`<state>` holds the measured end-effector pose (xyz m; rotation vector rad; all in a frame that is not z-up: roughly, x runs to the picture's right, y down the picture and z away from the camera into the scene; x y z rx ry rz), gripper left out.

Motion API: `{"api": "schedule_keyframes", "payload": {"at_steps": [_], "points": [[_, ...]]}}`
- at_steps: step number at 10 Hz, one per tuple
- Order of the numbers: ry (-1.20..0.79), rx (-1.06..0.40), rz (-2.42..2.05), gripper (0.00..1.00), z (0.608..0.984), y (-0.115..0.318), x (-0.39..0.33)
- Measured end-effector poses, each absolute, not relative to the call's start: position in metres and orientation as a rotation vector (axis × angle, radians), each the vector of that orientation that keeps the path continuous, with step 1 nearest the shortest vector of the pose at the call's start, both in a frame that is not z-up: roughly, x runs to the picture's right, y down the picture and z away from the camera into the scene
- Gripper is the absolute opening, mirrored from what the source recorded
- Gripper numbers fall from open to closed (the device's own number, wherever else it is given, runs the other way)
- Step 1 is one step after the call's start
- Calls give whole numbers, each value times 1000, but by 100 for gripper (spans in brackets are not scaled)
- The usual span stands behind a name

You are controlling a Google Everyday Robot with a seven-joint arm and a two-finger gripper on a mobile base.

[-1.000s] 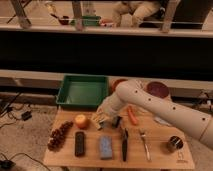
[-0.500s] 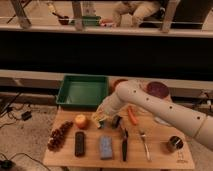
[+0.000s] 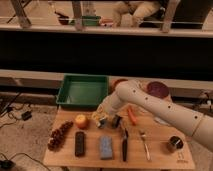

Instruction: Place banana in plastic cup

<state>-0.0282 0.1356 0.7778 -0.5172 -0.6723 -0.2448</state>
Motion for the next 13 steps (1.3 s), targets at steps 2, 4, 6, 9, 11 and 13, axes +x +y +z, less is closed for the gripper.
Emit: {"api": "schedule_keyframes", "payload": {"at_steps": [2, 4, 6, 9, 11, 13], "points": [[-669, -516, -247, 0, 780, 135, -29], [-669, -517, -246, 0, 780, 135, -30], [-668, -517, -246, 10, 780, 135, -30], [-669, -518, -245, 39, 780, 136, -30], [-669, -518, -245, 59, 780, 136, -30], [-669, -518, -245, 77, 780, 136, -30]]}}
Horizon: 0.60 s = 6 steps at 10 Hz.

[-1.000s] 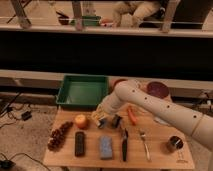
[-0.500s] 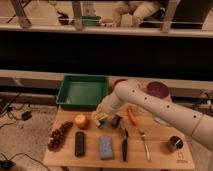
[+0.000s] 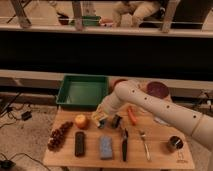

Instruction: Place banana in plastic cup

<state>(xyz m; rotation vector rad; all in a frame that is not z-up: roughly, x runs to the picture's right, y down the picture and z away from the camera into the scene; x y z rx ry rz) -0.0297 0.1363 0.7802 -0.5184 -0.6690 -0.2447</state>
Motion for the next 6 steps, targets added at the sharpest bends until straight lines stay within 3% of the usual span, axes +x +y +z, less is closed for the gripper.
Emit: {"api": "schedule_keyframes", "payload": {"at_steps": [6], "points": [[-669, -518, -244, 80, 780, 136, -29]]}}
